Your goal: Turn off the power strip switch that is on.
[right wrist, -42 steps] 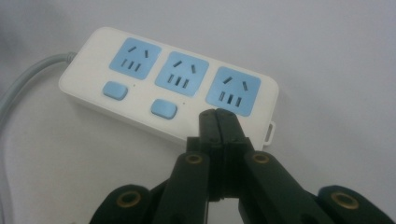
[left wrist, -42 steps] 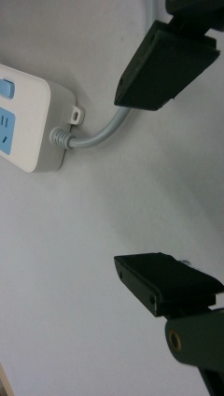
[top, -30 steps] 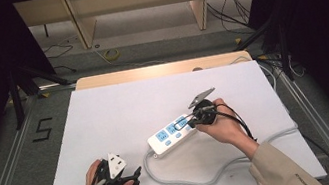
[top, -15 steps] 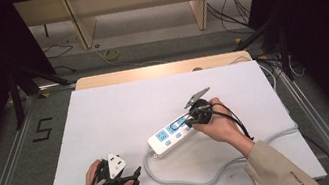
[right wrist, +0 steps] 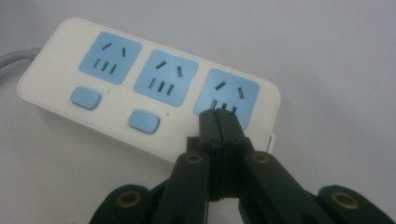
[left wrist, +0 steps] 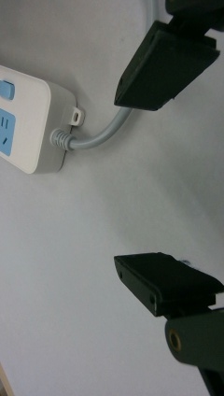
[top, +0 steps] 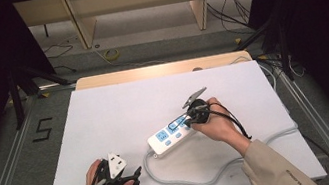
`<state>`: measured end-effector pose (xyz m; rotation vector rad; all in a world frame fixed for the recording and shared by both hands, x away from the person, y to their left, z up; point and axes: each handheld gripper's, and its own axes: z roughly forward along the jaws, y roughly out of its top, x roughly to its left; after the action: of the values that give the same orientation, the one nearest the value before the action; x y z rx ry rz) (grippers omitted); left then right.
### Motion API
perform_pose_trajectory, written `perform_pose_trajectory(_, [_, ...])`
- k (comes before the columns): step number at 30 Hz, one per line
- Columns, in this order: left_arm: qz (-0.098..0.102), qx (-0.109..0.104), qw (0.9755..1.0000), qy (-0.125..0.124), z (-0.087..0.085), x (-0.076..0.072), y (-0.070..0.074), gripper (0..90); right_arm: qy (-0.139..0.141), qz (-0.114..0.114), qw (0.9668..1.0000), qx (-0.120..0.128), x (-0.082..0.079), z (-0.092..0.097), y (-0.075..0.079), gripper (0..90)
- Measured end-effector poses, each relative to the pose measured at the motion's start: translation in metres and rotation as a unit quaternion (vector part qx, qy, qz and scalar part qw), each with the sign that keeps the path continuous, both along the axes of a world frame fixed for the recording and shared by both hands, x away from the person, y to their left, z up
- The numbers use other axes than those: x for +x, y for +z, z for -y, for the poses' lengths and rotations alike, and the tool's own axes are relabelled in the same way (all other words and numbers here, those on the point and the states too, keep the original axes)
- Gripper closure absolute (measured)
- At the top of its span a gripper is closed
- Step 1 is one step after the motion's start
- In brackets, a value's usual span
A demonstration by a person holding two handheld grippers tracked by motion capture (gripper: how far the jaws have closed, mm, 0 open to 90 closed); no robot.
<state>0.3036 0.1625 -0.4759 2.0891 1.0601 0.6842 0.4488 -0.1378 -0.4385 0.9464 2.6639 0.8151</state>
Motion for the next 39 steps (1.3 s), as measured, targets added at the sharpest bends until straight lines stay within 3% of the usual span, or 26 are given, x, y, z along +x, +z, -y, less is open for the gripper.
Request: perform_pose_trajectory(39, [0.001, 0.001, 1.0, 0.001, -0.0004, -0.0003, 0.0004, 19.1, -0.007, -0.017, 0.9997, -0.015, 0.0037, -0.0075, -0.005, 90.0])
